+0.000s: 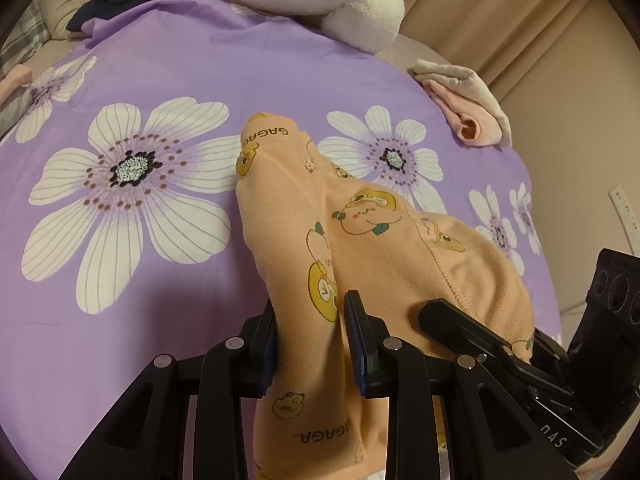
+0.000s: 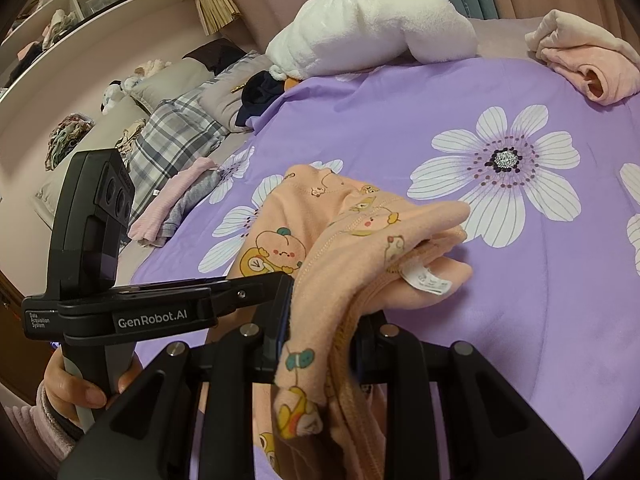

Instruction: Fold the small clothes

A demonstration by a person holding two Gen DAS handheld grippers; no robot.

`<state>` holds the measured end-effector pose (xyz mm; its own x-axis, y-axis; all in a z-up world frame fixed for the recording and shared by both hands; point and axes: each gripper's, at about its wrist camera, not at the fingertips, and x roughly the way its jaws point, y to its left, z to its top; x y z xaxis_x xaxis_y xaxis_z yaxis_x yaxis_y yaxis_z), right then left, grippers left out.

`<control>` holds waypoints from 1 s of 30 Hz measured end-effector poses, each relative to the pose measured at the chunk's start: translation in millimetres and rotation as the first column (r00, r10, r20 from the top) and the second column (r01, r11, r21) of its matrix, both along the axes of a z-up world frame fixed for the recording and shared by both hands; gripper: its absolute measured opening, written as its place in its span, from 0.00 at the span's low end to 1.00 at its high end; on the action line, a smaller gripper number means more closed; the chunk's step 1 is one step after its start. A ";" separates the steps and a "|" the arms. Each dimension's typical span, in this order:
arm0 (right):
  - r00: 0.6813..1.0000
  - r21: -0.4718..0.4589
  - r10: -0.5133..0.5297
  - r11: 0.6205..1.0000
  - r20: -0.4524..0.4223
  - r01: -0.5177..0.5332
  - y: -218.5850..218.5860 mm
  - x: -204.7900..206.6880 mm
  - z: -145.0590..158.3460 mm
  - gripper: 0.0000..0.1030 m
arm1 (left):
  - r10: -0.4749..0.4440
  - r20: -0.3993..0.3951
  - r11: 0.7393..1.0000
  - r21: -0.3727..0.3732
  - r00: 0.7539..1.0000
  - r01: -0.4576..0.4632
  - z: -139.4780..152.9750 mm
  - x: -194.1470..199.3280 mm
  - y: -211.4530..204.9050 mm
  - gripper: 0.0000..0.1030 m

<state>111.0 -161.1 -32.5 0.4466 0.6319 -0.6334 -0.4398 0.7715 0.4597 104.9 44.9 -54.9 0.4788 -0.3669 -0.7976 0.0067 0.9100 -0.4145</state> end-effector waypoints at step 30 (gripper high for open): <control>0.998 0.000 0.001 1.000 -0.059 -0.001 5.3 10.9 -20.4 0.24 | 0.007 -0.054 1.000 0.023 0.999 -0.006 -16.1 4.5 -1.7 0.26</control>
